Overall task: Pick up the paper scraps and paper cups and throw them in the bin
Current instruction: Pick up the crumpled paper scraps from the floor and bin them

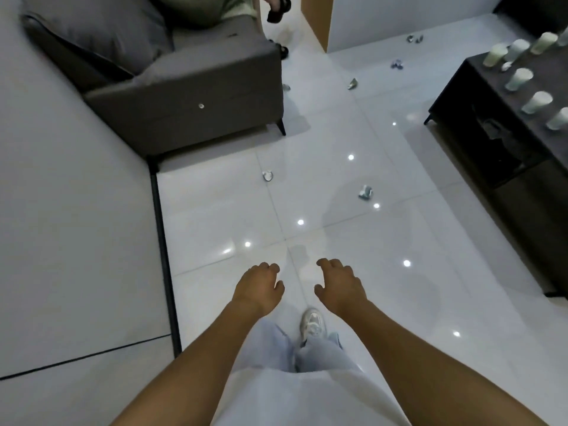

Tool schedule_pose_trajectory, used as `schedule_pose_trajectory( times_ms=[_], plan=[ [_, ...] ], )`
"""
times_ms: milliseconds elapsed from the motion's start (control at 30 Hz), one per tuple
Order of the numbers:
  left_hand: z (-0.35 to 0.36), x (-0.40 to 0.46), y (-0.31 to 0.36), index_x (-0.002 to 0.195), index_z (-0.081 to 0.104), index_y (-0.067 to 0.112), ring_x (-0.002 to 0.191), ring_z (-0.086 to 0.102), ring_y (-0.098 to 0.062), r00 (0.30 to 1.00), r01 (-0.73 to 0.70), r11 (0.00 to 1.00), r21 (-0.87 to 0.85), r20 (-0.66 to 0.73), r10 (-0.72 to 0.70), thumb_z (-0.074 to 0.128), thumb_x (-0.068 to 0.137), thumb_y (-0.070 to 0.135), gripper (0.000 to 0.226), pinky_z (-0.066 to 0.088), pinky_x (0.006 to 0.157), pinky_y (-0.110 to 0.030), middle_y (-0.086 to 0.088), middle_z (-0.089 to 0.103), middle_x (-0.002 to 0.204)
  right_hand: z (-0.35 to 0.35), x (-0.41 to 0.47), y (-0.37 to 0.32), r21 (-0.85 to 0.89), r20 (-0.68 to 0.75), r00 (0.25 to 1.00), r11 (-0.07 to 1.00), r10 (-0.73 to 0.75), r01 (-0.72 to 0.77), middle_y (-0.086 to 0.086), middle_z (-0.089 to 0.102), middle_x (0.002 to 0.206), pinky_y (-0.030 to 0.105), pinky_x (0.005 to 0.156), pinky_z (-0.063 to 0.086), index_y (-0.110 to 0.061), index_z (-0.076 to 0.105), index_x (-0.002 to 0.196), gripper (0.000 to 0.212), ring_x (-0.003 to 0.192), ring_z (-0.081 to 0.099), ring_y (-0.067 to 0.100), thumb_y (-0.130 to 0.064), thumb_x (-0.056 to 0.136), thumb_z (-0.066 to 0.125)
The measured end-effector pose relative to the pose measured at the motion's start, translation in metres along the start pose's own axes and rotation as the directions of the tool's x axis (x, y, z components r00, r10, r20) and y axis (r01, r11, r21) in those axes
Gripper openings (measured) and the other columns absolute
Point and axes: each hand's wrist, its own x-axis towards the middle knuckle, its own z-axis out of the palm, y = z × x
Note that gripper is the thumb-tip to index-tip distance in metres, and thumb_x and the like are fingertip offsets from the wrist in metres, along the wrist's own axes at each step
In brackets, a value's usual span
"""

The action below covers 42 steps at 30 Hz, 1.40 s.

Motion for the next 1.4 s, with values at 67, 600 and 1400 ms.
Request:
schedule_pose_trajectory(
  times_ms=[67,600,1400],
  plan=[
    [-0.020,0.024,-0.013,0.131,0.047,0.015,0.112,0.051,-0.024,0.999,0.038,0.999,-0.020,0.000,-0.038,0.040,0.096,0.033,0.039,0.042,0.088,-0.030,-0.005,0.054,0.123,-0.018,0.032,-0.013,-0.014,0.012,1.000,1.000,-0.024,0.024,0.007,0.042,0.138,0.040,0.092,0.044,-0.019,0.034,0.142,0.052,0.118,0.045,0.030,-0.025,0.093,0.050],
    [-0.191,0.260,-0.155,0.134,0.044,0.016,0.113,0.051,-0.023,0.997,0.068,0.998,-0.010,0.044,-0.068,0.040,0.097,0.032,0.041,0.044,0.084,-0.032,-0.005,0.053,0.125,-0.109,0.296,-0.183,0.135,0.035,0.999,0.991,-0.004,-0.001,0.008,0.043,0.138,0.038,0.092,0.046,-0.018,0.034,0.143,0.054,0.118,0.046,0.029,-0.023,0.092,0.053],
    [-0.221,0.645,-0.243,0.130,0.047,0.016,0.110,0.052,-0.021,0.964,0.134,0.990,-0.038,0.237,-0.121,0.043,0.096,0.029,0.036,0.046,0.083,-0.031,-0.005,0.053,0.124,-0.131,0.680,-0.174,0.236,0.106,0.984,0.957,0.145,-0.167,0.004,0.040,0.143,0.035,0.098,0.042,-0.019,0.037,0.141,0.052,0.125,0.041,0.027,-0.020,0.092,0.053]
  ],
)
